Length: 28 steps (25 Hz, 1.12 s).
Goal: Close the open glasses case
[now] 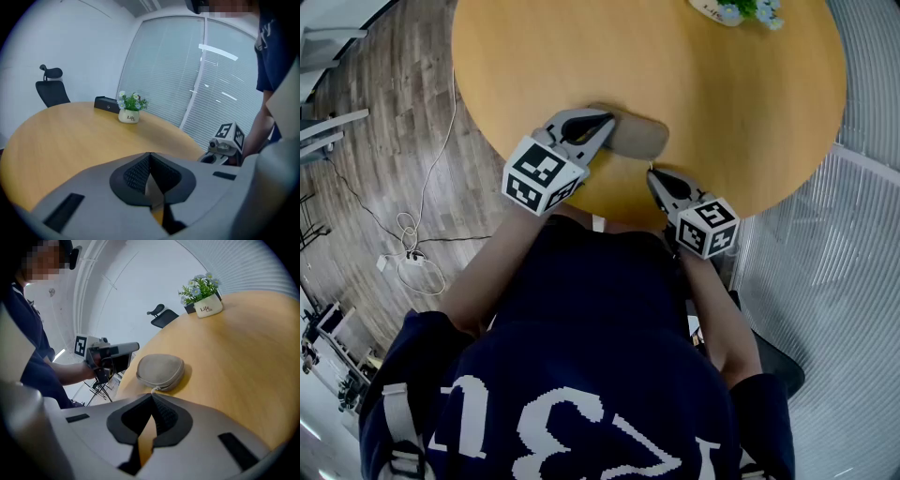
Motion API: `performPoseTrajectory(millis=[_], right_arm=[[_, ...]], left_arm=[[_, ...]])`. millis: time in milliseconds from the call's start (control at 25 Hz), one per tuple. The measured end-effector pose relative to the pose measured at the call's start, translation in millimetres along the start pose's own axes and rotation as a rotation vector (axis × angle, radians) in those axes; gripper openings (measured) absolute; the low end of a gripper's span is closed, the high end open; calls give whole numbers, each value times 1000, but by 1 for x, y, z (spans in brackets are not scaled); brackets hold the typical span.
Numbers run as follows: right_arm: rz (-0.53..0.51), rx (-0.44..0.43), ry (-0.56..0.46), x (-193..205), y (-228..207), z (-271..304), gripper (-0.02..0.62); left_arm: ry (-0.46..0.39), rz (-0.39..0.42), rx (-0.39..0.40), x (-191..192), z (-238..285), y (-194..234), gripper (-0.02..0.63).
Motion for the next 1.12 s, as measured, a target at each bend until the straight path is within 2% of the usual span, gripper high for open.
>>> performPoseTrajectory(millis=[160,320,600,720,840,1080,1120], right_arm=[[14,13,-15,-3,0,-1,21],[-12,21,3,-3,-5,4,23],[22,32,18,-10,-3,10,65],[87,50,5,-12,-6,3,98],[145,62,-12,-18,-9,4,82],[145,89,-25,-22,-14,5,82],[143,97,-35,-23,-15,4,64]], left_arm=[[71,13,-2,6,32,-4,12],[38,-52,-11,13,35,6,12],[45,-15,-33,13,37,4,12],[44,-19,-31,12,37,3,12],[48,-28,-27,10,36,4,12],[47,-35,-18,13,36,5,12],[46,-32,-18,13,36,5,12]])
Point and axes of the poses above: the fingertips, and each gripper's own axes: z forward along the fingers, y to its left, x out of its underside, the point moved 1 cm from there along -z, backward along the fingers, and after that the axes turned 3 degrees about -y, right-handed, at the moved point
